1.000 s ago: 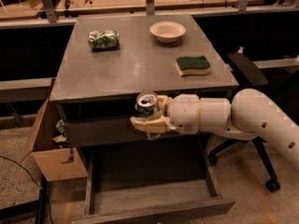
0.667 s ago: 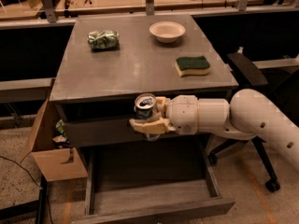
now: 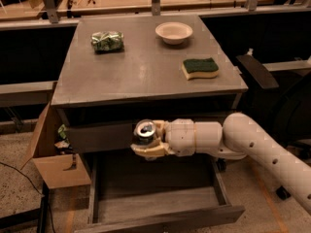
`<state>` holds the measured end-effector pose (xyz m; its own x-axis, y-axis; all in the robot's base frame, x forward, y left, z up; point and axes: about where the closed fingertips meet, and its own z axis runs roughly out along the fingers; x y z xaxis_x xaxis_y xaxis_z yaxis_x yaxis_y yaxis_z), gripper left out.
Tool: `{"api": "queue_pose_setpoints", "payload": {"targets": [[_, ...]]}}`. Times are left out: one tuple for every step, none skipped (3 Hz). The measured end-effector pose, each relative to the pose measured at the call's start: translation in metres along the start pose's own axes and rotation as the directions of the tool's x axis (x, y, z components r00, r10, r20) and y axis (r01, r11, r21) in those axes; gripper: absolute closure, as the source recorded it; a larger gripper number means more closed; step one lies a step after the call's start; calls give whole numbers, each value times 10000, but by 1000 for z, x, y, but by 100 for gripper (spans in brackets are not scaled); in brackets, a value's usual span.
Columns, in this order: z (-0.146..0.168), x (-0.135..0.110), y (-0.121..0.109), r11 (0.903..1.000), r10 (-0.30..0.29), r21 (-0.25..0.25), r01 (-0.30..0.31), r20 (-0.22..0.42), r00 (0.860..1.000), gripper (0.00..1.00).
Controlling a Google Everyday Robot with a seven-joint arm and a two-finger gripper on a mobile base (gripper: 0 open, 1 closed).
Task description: Place redbull can into middle drawer
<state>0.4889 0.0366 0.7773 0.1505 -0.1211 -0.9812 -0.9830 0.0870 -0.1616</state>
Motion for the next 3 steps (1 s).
{"api": "queue_pose_setpoints", "payload": {"targets": [[17,55,8,9958,-365,-822,398,420,9985,100],[31,136,27,9896,-465,-1327,555,703,9964,100],[38,188,40,9896,-245,-1408,311,479,9985,100]]}}
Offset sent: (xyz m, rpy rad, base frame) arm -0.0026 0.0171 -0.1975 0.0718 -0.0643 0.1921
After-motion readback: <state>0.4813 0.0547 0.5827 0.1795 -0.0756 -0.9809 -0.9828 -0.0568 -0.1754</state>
